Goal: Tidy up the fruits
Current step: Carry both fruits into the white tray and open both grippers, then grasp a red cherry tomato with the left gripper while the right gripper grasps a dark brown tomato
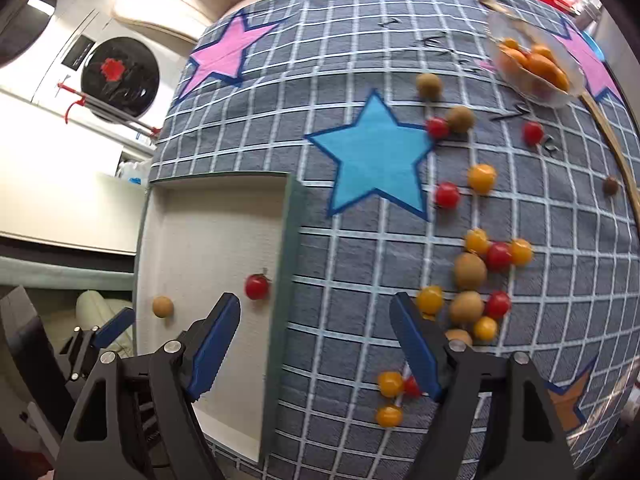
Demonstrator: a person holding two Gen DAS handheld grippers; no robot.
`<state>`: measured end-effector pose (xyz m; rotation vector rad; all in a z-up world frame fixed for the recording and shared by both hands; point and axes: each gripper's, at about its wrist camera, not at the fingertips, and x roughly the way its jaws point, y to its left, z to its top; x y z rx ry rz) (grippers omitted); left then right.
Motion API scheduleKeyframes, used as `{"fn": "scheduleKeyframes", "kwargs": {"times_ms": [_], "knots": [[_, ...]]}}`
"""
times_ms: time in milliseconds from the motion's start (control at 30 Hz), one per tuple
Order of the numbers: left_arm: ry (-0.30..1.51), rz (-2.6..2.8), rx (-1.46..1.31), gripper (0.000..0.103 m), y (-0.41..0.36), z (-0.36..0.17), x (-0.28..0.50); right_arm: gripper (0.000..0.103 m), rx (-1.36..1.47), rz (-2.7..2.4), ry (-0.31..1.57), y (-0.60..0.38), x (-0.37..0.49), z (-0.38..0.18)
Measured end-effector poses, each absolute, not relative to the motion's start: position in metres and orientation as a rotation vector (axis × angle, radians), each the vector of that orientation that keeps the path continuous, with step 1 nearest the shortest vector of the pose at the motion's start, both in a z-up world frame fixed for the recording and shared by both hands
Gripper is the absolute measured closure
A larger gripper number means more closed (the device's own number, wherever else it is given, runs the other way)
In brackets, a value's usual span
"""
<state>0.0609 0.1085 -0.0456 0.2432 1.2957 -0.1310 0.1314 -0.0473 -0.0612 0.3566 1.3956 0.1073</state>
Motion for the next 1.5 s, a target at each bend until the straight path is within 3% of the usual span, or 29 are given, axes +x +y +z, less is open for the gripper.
{"fn": "scheduleKeyframes", "kwargs": {"times_ms": [300, 600, 1300, 1400, 1500], "knots": [[1.252, -0.296, 0.28, 0.021, 0.017, -0.023, 0.09, 0.023, 0.489, -0.153, 1.406, -0.16, 0.085, -0.079], [1.279, -0.334, 0.284, 0.021, -0.049, -0.048, 0.122, 0.023, 0.518, -0.276, 1.371, -0.237, 0.082, -0.076], [1.327, -0.26, 0.291, 0.021, -0.096, -0.111, 0.159, 0.023, 0.414, -0.343, 1.309, -0.31, 0.16, -0.124], [1.319, -0.251, 0.303, 0.021, -0.1, -0.111, 0.161, 0.03, 0.382, -0.335, 1.3, -0.306, 0.171, -0.123], [1.315, -0.264, 0.296, 0.034, -0.104, -0.109, 0.161, 0.042, 0.344, -0.333, 1.301, -0.301, 0.178, -0.122]]}}
